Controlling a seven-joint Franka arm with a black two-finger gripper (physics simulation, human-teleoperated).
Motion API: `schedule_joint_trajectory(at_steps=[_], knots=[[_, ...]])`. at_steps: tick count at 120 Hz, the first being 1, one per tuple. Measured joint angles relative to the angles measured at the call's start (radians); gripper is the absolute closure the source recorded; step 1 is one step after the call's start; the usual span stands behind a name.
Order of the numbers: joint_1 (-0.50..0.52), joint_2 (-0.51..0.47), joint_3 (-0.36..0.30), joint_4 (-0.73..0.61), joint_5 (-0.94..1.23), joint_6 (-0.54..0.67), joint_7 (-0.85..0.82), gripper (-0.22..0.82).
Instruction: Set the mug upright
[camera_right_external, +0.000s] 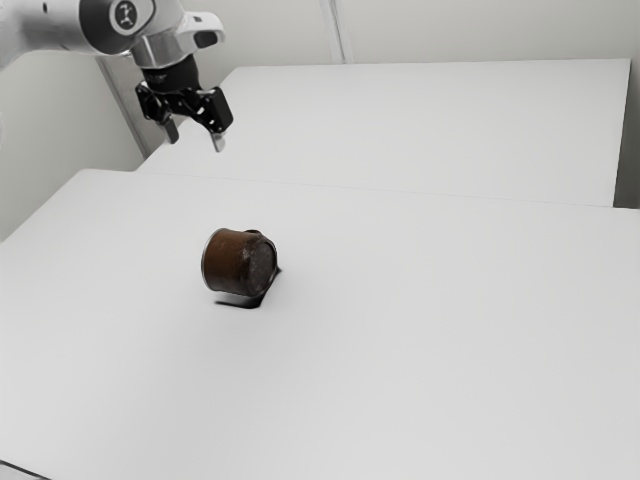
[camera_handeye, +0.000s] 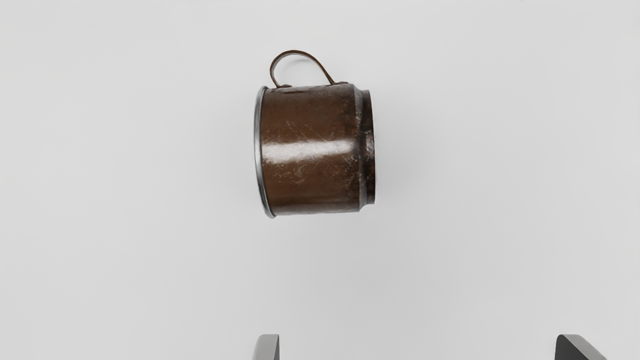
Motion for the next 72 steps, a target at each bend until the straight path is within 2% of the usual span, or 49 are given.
schedule_joint_trajectory(at_steps=[33,72], knots=[[0.033,-0.010,0.006,-0.010,0.001,0.003,-0.013,0.00],[0.077,-0.007,0.007,-0.137,-0.014,0.072,-0.024,0.00]])
